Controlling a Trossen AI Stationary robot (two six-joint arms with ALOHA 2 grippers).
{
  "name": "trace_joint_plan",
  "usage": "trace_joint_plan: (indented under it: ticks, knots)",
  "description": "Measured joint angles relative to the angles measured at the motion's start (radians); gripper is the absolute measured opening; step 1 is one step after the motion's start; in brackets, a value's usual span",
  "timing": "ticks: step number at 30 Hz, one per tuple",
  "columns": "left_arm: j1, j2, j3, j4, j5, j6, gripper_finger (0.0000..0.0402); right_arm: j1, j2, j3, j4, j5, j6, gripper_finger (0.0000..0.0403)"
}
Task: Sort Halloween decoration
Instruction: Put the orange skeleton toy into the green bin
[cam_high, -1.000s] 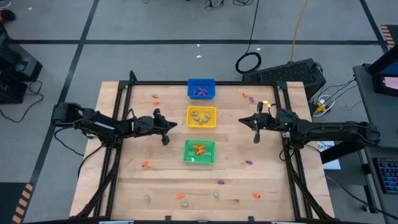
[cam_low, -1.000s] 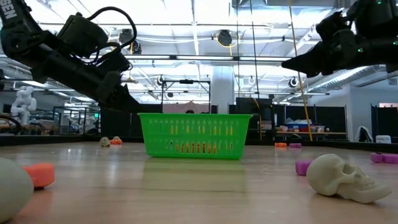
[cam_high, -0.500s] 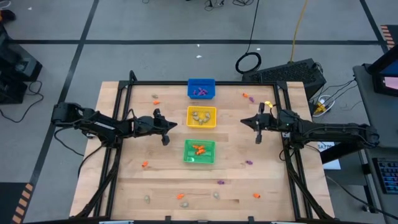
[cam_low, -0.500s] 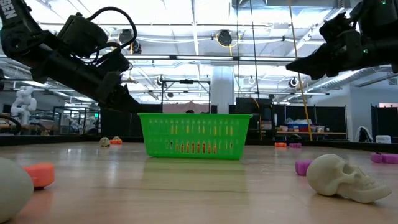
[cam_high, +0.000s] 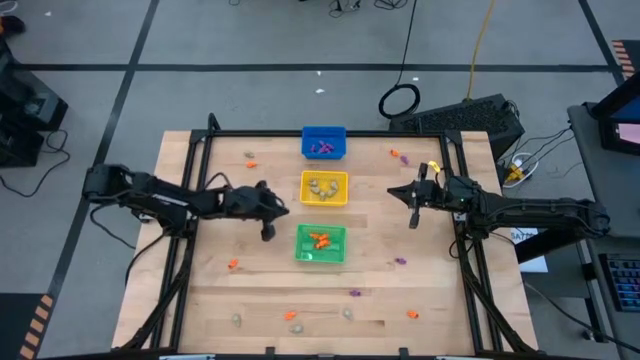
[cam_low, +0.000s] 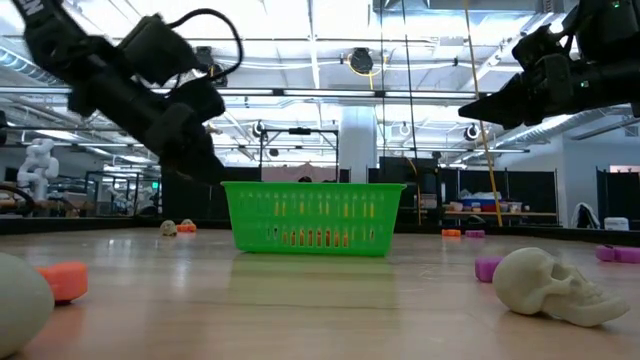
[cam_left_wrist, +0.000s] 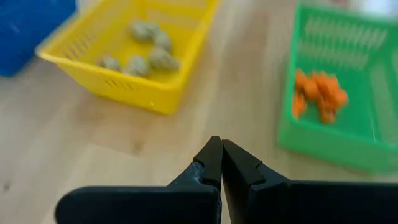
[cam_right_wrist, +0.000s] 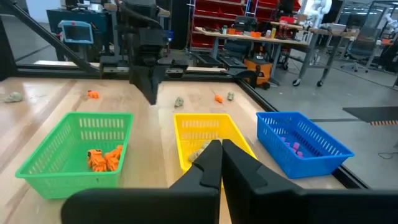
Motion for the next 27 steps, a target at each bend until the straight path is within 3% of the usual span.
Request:
trace_joint_plan:
  ticks: [6,13,22,27]
  knots:
    - [-0.103,0.0,0.199,-0.457,0.0,0.024,0.0008,0.0,0.0,0.0,0.0,0.0,0.0,0.0]
    - [-0.244,0.0,0.337,-0.794,0.005,-0.074,0.0008,0.0,0.0,0.0,0.0,-0.001,0.0,0.0]
    - [-0.403,0.0,0.362,-0.97,0.063,-0.33,0.0012,0.0,0.0,0.0,0.0,-0.001,0.011,0.0]
    - [-0.498,0.0,0.362,-0.984,0.06,-0.504,0.0058,0.0,0.0,0.0,0.0,-0.001,0.011,0.0]
